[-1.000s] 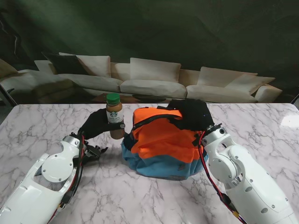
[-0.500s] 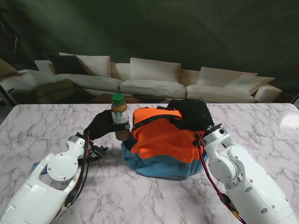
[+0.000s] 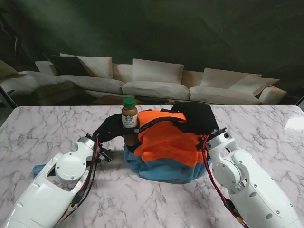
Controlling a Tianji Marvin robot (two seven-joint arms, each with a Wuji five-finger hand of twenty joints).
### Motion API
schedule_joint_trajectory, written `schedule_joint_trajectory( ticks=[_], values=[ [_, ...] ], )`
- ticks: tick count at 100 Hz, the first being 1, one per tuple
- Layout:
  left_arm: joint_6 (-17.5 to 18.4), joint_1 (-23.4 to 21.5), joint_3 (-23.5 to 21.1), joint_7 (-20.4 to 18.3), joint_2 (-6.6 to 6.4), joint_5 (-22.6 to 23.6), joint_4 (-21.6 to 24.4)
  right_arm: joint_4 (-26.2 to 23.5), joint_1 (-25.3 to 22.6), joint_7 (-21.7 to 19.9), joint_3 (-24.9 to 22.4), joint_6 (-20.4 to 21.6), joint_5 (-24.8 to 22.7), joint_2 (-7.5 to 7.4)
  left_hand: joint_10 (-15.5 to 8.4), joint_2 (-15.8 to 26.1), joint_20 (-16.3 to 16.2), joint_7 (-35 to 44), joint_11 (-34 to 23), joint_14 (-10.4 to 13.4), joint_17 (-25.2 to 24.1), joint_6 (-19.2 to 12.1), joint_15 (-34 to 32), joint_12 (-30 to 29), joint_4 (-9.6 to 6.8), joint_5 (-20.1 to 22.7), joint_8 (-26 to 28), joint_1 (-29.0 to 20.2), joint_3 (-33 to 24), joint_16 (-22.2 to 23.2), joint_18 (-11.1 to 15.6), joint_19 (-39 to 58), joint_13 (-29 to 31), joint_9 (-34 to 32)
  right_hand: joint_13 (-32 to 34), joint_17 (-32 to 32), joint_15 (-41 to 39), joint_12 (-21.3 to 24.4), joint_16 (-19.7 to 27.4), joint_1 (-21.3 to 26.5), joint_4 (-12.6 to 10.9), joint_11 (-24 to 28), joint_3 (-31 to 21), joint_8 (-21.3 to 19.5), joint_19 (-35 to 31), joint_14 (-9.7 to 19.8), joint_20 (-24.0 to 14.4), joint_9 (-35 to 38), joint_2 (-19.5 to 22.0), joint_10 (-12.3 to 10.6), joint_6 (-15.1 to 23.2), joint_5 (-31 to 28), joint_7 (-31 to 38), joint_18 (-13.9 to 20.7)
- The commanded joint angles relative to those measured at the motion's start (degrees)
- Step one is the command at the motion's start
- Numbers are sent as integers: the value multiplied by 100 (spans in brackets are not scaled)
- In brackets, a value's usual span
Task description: Put the umbrella and water cup into the side pockets of the backpack
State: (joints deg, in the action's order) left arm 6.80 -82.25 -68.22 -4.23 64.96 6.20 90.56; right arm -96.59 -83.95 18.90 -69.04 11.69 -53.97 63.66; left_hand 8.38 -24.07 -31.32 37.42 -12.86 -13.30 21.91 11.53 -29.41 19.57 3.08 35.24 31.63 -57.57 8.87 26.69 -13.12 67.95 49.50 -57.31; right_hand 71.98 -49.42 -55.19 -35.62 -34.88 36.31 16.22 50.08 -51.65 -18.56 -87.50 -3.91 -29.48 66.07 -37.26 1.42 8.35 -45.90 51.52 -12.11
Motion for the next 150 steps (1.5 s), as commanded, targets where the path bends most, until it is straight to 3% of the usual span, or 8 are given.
schedule_joint_trajectory(
  ticks=[1,18,43,65,91,97,114,150],
  values=[
    [-28,45,86,-54,68,24,-90,50,-62,-26,11,-12,3,12,-633,1124,-82,274,-218,34,-60,-1121,-298,50,-197,404,69,-1249,-758,156,53,114,136,-247,335,0,-171,-8,-116,772,-270,16,-557,-307,-5,188,-90,25,648,-204,1068,-488,748,160],
    [-47,99,161,-49,98,-157,-203,33,-57,-44,42,19,3,9,-801,1223,-101,89,57,153,-206,-1234,-147,-24,-194,407,-125,-1257,-747,112,32,65,-15,-169,336,0,-173,-8,-116,771,-271,17,-558,-306,-5,191,-91,26,652,-215,1073,-484,744,160],
    [27,-81,68,-202,58,-302,-65,65,-9,-50,81,-4,47,18,-771,1216,-127,85,62,221,-270,-1214,-68,12,-195,454,-192,-1252,-746,96,46,68,-47,-236,334,0,-172,-8,-116,770,-269,15,-554,-307,-5,191,-91,23,652,-213,1074,-480,742,161],
    [107,-191,19,-264,22,-215,-13,80,14,-46,104,-2,58,21,-666,1167,-143,56,-528,251,-479,-1207,-117,396,-195,620,-395,-1220,-748,298,49,-59,-207,-353,335,0,-174,-9,-116,771,-270,15,-555,-311,-5,194,-92,20,651,-211,1073,-484,744,161],
    [99,58,246,26,106,-81,-294,74,34,-93,140,29,83,19,-836,1212,-176,-82,-185,327,-594,-1285,120,245,-194,605,-585,-1186,-747,310,93,-156,-472,-282,334,0,-173,-10,-116,767,-269,16,-555,-311,-4,188,-92,24,650,-211,1075,-487,742,161],
    [128,125,295,126,129,-28,-353,73,34,-97,142,40,83,18,-873,1223,-261,-93,-170,329,-540,-1302,-35,251,-192,597,-637,-1163,-740,438,156,-43,-417,-290,337,0,-177,-10,-117,771,-271,16,-558,-312,-4,190,-92,24,653,-216,1071,-486,742,161],
    [213,355,447,305,176,139,-572,75,34,-121,150,63,106,18,-1078,1300,-620,-255,99,294,-450,-1448,-1072,128,-192,529,-911,-1093,-735,1672,322,353,-324,-201,333,0,-179,-11,-118,768,-270,16,-559,-315,-4,189,-93,32,650,-212,1080,-490,742,161],
    [265,550,688,-61,150,-158,-766,99,45,-150,165,116,129,15,-1431,1447,-711,-633,765,442,-566,-1711,-841,-291,-189,344,-1376,-1151,-734,1815,365,251,-338,433,335,0,-183,-12,-120,763,-269,12,-563,-319,-4,194,-93,29,650,-223,1086,-489,740,161]
  ],
)
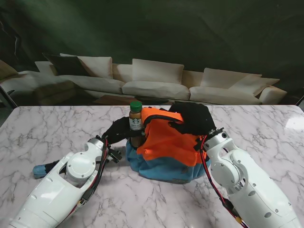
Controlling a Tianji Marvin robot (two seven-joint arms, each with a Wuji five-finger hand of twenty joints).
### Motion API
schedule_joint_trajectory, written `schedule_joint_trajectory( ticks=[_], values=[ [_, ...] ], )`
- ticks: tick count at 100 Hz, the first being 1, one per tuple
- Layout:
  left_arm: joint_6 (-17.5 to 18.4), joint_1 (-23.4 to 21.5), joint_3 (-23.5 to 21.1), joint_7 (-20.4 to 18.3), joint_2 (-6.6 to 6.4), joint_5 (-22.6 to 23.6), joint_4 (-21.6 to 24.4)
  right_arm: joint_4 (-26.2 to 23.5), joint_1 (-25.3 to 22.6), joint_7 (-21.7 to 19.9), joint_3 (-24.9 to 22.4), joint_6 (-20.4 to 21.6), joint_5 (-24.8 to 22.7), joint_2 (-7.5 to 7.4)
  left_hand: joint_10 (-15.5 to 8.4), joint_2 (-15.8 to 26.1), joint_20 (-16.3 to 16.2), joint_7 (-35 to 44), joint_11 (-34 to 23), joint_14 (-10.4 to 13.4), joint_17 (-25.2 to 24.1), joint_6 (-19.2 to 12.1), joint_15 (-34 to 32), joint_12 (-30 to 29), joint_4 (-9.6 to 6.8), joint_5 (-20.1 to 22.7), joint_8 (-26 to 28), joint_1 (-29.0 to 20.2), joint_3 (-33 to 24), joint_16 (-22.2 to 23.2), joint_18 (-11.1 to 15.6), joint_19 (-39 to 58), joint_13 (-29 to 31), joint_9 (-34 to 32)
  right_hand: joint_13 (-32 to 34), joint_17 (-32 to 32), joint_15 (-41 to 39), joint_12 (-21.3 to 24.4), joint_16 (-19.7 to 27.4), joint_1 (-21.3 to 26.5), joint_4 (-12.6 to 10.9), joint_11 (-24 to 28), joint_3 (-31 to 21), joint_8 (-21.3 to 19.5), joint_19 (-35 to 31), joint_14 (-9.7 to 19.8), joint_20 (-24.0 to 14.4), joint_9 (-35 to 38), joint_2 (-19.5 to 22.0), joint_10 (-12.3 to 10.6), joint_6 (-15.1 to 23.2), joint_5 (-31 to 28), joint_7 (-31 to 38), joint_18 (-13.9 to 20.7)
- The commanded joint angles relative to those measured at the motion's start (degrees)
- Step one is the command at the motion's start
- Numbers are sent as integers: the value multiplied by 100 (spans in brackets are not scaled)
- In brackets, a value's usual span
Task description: Put the umbrella and water cup into the side pockets of the backpack
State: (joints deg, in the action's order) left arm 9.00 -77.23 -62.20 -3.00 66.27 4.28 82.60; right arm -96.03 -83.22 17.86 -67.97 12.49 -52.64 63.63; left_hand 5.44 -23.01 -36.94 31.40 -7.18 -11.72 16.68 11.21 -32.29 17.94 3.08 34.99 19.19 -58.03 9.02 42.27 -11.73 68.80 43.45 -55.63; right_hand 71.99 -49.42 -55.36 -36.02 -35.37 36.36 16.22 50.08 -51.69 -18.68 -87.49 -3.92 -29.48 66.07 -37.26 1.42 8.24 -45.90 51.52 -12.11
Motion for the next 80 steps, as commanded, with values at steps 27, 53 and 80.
schedule_joint_trajectory(
  ticks=[27,53,80],
  values=[
    [252,108,89,-48,8,362,-128,65,-20,-56,57,83,5,15,-1232,1024,-133,182,301,442,1,-1883,-268,-5,-173,457,-132,-1520,-761,-96,251,49,450,230,335,-2,-167,25,-71,753,-268,13,-561,-306,-5,201,-94,33,648,-226,1103,-490,740,160],
    [302,57,28,84,31,366,-39,76,-13,-64,68,87,13,15,-1099,973,-107,276,402,484,80,-1781,-268,116,-165,553,-184,-1532,-756,-198,270,48,566,-35,336,-2,-170,25,-72,752,-267,12,-560,-308,-9,196,-96,30,651,-226,1100,-486,741,162],
    [292,102,60,232,71,403,-75,75,-5,-90,50,132,2,8,-1063,980,-88,292,457,470,104,-1753,-369,154,-163,566,-194,-1547,-760,-194,284,58,618,-76,337,-6,-174,23,-74,752,-267,14,-563,-306,-12,199,-99,35,651,-223,1101,-487,741,164]
  ],
)
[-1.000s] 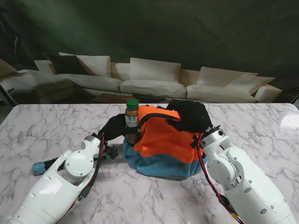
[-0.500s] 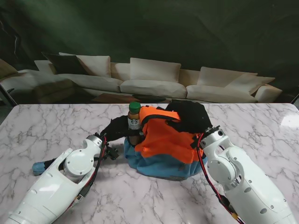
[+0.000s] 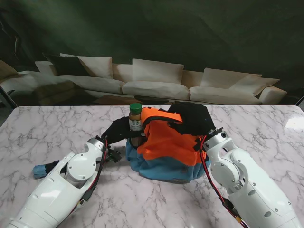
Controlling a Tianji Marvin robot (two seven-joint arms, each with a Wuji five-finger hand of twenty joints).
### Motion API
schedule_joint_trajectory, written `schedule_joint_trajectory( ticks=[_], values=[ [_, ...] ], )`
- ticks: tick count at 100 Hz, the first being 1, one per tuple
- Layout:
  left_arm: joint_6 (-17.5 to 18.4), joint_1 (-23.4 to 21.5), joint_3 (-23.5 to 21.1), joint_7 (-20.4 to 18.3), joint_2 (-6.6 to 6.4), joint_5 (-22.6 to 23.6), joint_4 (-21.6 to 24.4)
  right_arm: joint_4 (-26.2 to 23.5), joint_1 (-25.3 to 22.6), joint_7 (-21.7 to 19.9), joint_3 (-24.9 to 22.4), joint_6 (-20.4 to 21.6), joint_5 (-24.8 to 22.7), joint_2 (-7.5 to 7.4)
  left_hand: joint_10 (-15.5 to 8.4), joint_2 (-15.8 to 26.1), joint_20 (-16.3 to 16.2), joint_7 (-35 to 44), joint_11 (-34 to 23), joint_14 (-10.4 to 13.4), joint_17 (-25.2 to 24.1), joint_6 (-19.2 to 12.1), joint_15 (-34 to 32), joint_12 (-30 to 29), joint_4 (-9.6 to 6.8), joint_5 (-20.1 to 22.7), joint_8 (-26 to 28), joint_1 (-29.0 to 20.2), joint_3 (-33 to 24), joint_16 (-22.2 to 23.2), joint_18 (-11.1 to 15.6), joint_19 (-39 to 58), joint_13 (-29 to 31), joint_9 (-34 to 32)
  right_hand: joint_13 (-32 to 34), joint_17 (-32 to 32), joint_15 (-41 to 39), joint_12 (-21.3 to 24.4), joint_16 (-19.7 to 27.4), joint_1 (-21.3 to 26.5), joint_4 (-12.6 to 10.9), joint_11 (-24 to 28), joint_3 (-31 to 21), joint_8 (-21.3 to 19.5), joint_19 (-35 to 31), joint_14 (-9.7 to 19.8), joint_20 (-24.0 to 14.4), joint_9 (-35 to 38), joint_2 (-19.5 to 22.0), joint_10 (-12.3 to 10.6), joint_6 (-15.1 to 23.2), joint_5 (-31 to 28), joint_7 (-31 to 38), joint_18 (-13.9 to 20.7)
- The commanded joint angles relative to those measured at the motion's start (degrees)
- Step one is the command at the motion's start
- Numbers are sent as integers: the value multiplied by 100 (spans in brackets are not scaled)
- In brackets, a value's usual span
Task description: Put the umbrella and water cup into the side pockets of the backpack
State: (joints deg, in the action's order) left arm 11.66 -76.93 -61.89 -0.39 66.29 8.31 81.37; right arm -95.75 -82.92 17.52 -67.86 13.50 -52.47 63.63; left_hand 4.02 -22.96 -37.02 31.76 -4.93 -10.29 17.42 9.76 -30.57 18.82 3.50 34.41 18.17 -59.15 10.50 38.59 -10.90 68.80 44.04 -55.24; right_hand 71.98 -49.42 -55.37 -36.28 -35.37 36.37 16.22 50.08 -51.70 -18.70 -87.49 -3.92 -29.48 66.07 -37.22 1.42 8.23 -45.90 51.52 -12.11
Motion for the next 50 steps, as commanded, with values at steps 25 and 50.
schedule_joint_trajectory(
  ticks=[25,50],
  values=[
    [68,88,0,-8,63,70,16,94,22,-75,99,38,23,14,-611,808,-35,536,31,196,59,-1473,-718,365,-191,916,87,-1460,-893,197,219,67,559,-699,337,-7,-177,50,-75,750,-266,12,-562,-303,-12,198,-102,34,647,-223,1097,-488,742,169],
    [132,200,112,30,72,163,-100,123,52,-79,145,65,63,20,-786,544,-9,614,179,294,41,-1637,-706,335,-179,1027,64,-1442,-899,131,203,74,584,-669,337,-7,-177,50,-74,748,-265,11,-566,-304,-12,202,-103,33,647,-222,1103,-489,742,171]
  ],
)
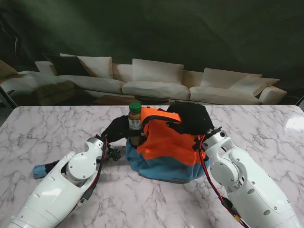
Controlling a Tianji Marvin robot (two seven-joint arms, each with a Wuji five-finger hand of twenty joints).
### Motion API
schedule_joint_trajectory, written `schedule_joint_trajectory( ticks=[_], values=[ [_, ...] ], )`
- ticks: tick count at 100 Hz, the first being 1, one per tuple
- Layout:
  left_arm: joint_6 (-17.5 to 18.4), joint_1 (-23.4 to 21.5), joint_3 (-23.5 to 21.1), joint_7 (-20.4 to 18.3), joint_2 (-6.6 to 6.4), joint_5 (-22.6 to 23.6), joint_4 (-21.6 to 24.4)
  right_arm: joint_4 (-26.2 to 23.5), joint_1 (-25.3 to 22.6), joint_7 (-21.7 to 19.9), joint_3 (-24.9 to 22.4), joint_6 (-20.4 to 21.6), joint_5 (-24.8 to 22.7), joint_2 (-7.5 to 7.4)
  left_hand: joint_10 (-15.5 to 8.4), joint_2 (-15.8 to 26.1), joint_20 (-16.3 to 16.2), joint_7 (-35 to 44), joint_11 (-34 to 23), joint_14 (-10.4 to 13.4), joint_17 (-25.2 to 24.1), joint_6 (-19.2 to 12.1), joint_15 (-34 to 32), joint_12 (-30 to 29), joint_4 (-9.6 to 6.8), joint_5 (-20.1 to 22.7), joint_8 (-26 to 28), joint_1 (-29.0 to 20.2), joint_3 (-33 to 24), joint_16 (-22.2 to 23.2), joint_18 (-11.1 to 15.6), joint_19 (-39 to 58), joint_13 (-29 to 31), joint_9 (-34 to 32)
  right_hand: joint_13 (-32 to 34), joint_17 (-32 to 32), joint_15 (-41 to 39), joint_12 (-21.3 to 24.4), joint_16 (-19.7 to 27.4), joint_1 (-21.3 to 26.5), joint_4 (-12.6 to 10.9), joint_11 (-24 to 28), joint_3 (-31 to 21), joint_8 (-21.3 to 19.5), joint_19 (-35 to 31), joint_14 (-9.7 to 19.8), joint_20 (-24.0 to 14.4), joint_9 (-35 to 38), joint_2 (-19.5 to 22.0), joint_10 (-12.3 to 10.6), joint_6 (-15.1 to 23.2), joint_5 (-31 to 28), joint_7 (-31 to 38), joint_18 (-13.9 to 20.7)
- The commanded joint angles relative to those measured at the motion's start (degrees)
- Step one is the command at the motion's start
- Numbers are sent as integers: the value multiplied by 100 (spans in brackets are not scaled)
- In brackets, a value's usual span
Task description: Put the umbrella and water cup into the side pockets of the backpack
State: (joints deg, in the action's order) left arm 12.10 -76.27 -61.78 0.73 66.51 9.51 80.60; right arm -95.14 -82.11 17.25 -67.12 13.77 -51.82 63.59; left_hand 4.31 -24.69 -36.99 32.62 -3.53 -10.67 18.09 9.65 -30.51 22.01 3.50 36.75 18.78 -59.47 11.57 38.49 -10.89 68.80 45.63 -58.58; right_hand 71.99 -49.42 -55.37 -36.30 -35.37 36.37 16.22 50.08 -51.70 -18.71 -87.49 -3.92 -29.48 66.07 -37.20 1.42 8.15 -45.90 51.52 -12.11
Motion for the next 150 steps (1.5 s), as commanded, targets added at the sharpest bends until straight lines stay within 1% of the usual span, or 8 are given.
schedule_joint_trajectory(
  ticks=[1,52,71,94,106,121,134,150],
  values=[
    [95,145,111,-81,52,49,-33,62,-29,-53,73,40,-1,24,-835,702,-9,544,56,397,-26,-1643,-713,-2,-178,801,2,-1408,-1005,132,201,75,454,-327,337,-8,-177,53,-74,747,-265,11,-565,-303,-12,202,-103,33,645,-223,1112,-489,742,172],
    [174,678,682,276,182,422,-666,81,-9,-187,149,219,107,16,-1132,887,32,315,17,461,-9,-1968,-455,-535,-198,458,-291,-1309,-1017,-149,222,80,560,439,338,-22,-213,55,-87,737,-262,12,-574,-299,-24,203,-111,46,633,-223,1115,-492,741,172],
    [119,683,726,-22,109,412,-689,74,-11,-227,135,286,115,9,-1142,997,71,248,-56,452,-38,-1986,-368,-749,-198,402,-277,-1310,-1012,-245,219,13,514,593,338,-25,-216,55,-87,735,-261,12,-580,-298,-25,204,-112,48,635,-225,1121,-495,741,175],
    [39,599,545,-826,-183,745,-573,54,-27,-223,105,305,103,7,-719,968,81,265,47,305,-217,-1507,-270,-394,-195,654,-319,-1413,-1020,-335,95,-84,326,-27,338,-27,-217,54,-86,733,-260,10,-585,-297,-26,202,-113,52,632,-223,1121,-496,741,168],
    [-14,440,305,-934,-281,1074,-456,36,-38,-239,81,323,89,1,-407,1116,-119,335,-137,-71,-1065,-1284,-28,101,-204,632,-62,-1399,-1014,0,-70,-486,-856,-82,337,-28,-218,54,-86,733,-259,8,-584,-299,-26,204,-113,48,629,-227,1109,-496,744,169],
    [76,301,101,-972,-384,1605,-350,24,-31,-260,75,346,78,-4,-119,1333,-438,77,-876,-74,-1538,-1170,432,162,-241,540,179,-1102,-1013,41,30,-1057,-1619,1028,337,-31,-219,53,-85,731,-257,9,-583,-299,-28,205,-113,52,630,-221,1117,-491,744,170],
    [127,267,61,-997,-428,1827,-379,21,-20,-273,82,364,81,-5,217,1519,-443,-413,-872,-69,-1838,-893,869,-645,-298,346,253,-447,-1011,-210,68,-1500,-2256,2236,338,-32,-222,54,-85,729,-257,8,-584,-298,-28,208,-113,53,631,-223,1121,-493,745,170],
    [53,276,94,-1137,-472,1940,-402,12,-20,-306,80,370,79,-11,835,1807,-143,-2515,-77,-266,-2100,56,1501,-1117,-321,-1300,-167,1159,-979,-739,23,-2507,-3064,4137,339,-34,-228,55,-87,730,-257,6,-586,-296,-27,210,-112,53,629,-222,1116,-494,746,180]
  ],
)
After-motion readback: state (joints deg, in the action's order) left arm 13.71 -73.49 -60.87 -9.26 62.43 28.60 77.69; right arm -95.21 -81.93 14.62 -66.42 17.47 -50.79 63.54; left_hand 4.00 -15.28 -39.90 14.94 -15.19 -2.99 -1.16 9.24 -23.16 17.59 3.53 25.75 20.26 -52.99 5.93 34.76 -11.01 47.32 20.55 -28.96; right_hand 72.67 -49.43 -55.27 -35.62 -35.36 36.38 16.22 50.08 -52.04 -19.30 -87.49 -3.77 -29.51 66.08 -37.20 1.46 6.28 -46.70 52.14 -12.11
